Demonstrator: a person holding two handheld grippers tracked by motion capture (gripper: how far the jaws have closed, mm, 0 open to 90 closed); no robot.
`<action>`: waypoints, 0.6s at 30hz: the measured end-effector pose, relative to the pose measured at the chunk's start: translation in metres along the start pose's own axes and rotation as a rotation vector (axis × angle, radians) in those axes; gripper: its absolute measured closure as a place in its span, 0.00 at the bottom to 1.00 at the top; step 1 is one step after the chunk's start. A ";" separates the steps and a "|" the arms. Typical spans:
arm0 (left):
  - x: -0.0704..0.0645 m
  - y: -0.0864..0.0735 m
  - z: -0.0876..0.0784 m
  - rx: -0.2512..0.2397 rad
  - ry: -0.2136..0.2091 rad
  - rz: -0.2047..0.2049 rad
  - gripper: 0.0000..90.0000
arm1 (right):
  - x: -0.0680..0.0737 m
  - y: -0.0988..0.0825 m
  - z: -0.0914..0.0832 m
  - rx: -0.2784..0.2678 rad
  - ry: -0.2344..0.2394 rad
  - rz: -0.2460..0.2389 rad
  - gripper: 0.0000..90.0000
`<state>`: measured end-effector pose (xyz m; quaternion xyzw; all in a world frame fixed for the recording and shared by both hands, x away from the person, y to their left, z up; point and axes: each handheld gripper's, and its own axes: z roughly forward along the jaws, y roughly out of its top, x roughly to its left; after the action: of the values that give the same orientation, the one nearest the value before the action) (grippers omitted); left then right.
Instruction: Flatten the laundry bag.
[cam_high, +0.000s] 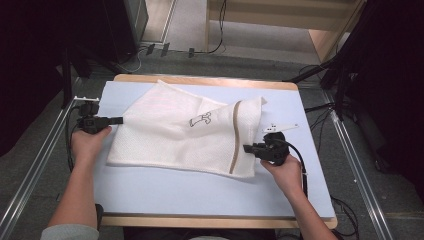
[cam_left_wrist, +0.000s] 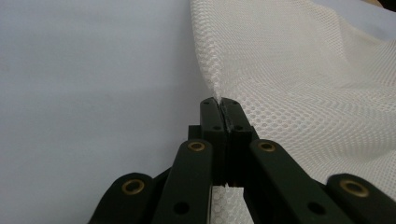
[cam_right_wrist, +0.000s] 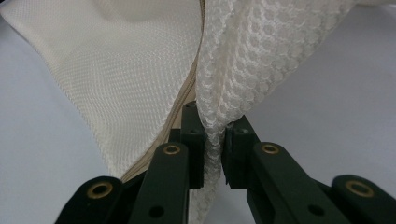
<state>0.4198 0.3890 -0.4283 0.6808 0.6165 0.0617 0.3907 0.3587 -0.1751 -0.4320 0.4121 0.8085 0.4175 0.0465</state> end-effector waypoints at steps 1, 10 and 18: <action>0.000 0.000 0.000 0.005 0.004 0.005 1.00 | 0.000 0.000 0.001 0.004 0.000 0.001 0.92; -0.002 0.002 0.004 -0.004 0.010 0.026 1.00 | 0.014 -0.007 -0.004 0.003 0.037 0.005 0.92; -0.007 0.010 0.013 -0.006 0.019 0.047 1.00 | 0.040 -0.025 -0.009 0.024 0.074 -0.015 0.91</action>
<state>0.4339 0.3777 -0.4286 0.6934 0.6037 0.0792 0.3854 0.3127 -0.1601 -0.4332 0.3909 0.8176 0.4225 0.0145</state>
